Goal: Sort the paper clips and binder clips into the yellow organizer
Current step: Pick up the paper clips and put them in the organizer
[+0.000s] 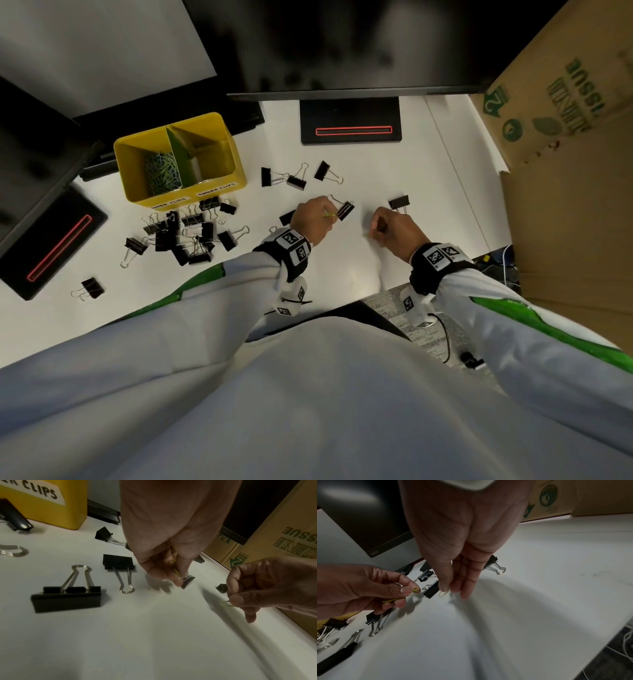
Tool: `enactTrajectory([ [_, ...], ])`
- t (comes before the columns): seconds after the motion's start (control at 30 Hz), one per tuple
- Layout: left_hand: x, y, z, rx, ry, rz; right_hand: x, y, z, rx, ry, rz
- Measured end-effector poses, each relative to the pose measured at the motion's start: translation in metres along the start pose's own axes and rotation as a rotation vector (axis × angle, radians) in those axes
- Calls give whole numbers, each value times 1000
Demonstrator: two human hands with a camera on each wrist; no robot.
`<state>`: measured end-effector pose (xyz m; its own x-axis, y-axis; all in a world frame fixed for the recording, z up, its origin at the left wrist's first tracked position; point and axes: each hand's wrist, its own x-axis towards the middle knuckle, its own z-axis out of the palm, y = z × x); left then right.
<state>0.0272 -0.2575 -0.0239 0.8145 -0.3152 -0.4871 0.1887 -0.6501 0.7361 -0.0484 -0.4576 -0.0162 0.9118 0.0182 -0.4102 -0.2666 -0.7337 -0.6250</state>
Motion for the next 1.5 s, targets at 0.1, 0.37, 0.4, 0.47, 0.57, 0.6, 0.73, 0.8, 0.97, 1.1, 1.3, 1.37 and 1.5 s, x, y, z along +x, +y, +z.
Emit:
enactTrajectory([
  [0.1,-1,-2,-1,16,14,13,1,1,6,61,25,35],
  [0.37,2,11,19,419,-9,112,35,-24,24,283,112,214],
  [0.4,4,12,19,434,3,118,39,-26,25,339,119,241],
  [0.47,5,13,19,450,14,130,44,-27,27,441,141,298],
  [0.57,4,10,17,499,3,166,47,-26,26,501,163,325],
  [0.6,3,9,17,516,8,180,47,-26,25,512,159,324],
  [0.73,-1,4,15,573,37,263,48,-25,21,596,102,355],
  [0.8,-3,2,14,588,53,296,50,-27,19,689,62,388],
  [0.97,-4,-5,6,457,85,241,51,-31,17,840,-13,423],
  [1.1,-4,-13,-4,236,35,139,50,-35,15,791,-55,375],
  [1.3,-14,-23,-20,-4,36,71,51,-53,4,565,-112,204],
  [1.37,-18,-23,-27,-57,59,71,53,-62,1,499,-83,132],
  [1.5,-25,-17,-44,-164,97,93,51,-86,2,511,-119,50],
])
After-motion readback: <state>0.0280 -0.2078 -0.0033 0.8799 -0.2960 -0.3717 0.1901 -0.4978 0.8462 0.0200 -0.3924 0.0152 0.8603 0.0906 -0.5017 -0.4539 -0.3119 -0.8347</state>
